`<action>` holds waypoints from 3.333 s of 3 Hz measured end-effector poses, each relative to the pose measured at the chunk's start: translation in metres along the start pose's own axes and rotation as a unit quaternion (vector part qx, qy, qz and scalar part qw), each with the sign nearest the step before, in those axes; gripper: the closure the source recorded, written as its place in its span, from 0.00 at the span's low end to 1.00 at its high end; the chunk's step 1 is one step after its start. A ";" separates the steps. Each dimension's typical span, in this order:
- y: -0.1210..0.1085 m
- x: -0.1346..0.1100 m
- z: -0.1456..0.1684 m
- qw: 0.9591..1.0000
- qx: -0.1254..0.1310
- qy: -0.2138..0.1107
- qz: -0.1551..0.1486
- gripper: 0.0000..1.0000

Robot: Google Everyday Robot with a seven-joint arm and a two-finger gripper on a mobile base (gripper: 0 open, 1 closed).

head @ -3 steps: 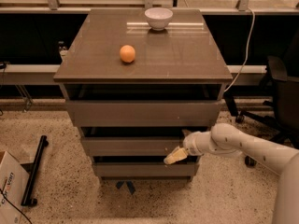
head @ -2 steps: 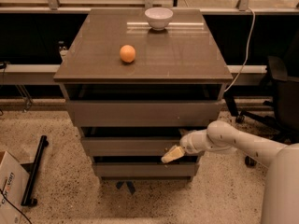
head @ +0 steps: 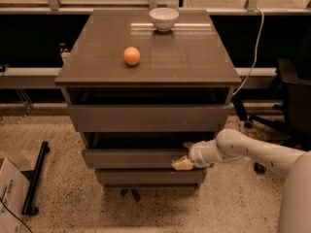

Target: Open middle drawer

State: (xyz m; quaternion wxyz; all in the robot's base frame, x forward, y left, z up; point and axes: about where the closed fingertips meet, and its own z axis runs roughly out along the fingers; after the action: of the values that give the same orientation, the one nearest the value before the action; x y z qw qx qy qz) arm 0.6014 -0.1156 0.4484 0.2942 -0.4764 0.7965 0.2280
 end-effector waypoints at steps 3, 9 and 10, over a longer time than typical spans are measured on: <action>0.002 0.000 0.002 1.000 -0.002 0.000 0.000 0.02; 0.058 0.072 -0.019 0.990 -0.072 0.124 0.007 0.37; 0.112 0.066 -0.029 0.986 -0.086 0.143 0.008 0.36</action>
Offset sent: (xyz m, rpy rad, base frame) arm -0.0007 0.0001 0.0002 -0.0004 0.0005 0.0004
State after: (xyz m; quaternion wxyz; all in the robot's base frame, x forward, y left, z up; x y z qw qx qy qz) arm 0.4693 -0.1259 0.4339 0.1329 -0.5211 0.8118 0.2275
